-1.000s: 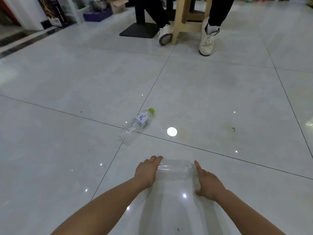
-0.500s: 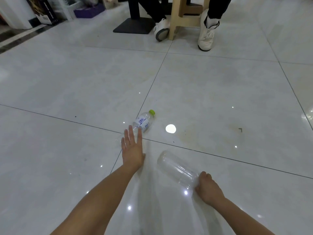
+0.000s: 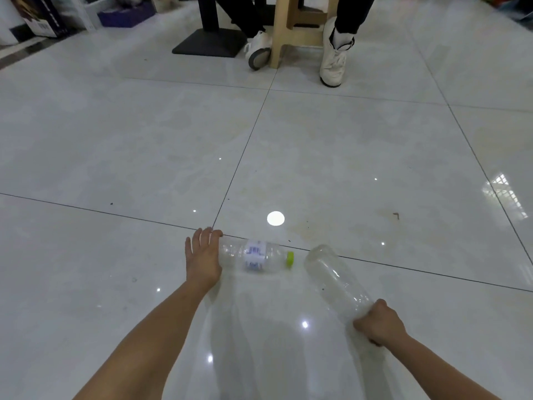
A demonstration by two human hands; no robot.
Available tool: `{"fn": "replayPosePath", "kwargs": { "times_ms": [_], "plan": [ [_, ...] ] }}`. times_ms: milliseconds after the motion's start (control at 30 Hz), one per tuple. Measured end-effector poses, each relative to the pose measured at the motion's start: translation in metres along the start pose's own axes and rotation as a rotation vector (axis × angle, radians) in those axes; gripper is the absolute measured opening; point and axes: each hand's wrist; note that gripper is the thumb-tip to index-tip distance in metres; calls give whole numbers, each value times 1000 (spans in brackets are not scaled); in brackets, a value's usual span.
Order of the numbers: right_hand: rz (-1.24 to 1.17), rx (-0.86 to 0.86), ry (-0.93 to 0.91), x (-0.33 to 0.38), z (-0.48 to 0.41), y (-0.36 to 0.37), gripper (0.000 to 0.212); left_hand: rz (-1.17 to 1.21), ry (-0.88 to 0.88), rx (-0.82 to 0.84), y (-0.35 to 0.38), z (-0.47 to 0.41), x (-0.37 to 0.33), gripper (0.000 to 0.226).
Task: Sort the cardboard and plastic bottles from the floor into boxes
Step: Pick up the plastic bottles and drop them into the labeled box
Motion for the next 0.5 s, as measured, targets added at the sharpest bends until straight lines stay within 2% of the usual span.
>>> {"fn": "replayPosePath", "kwargs": {
  "times_ms": [67, 133, 167, 200, 267, 333, 367, 400, 500],
  "plan": [
    [-76, 11, 8, -4, 3, -5, 16, 243, -232, -153, -2, 19, -16, 82],
    [-154, 28, 23, -6, 7, -5, 17, 600, -594, -313, 1, 50, -45, 67],
    [-186, 36, 36, -6, 10, -2, 17, 736, -733, -325, 4, 71, -63, 59],
    [-212, 45, 49, -4, 14, 1, 18, 819, -815, -270, 8, 92, -81, 62],
    [-243, 86, 52, 0, 22, 11, 19, 808, -807, -21, 25, 132, -110, 91],
    [-261, 157, 48, 3, 31, 22, 19, 672, -732, 197, 38, 153, -120, 112],
    [-267, 201, 52, 3, 36, 26, 18, 624, -727, 262, 42, 152, -116, 110],
    [-276, 237, 59, 2, 40, 27, 17, 614, -740, 292, 46, 148, -108, 98],
    [-323, 263, 93, -11, 49, 15, 18, 711, -754, 273, 44, 131, -85, 45]
  ]
}}
Point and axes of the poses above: each hand's wrist, its own z-axis away from the middle knuckle, its own y-axis out of the palm, x = y × z, and after that the axes turned 1 degree about -y, right-handed
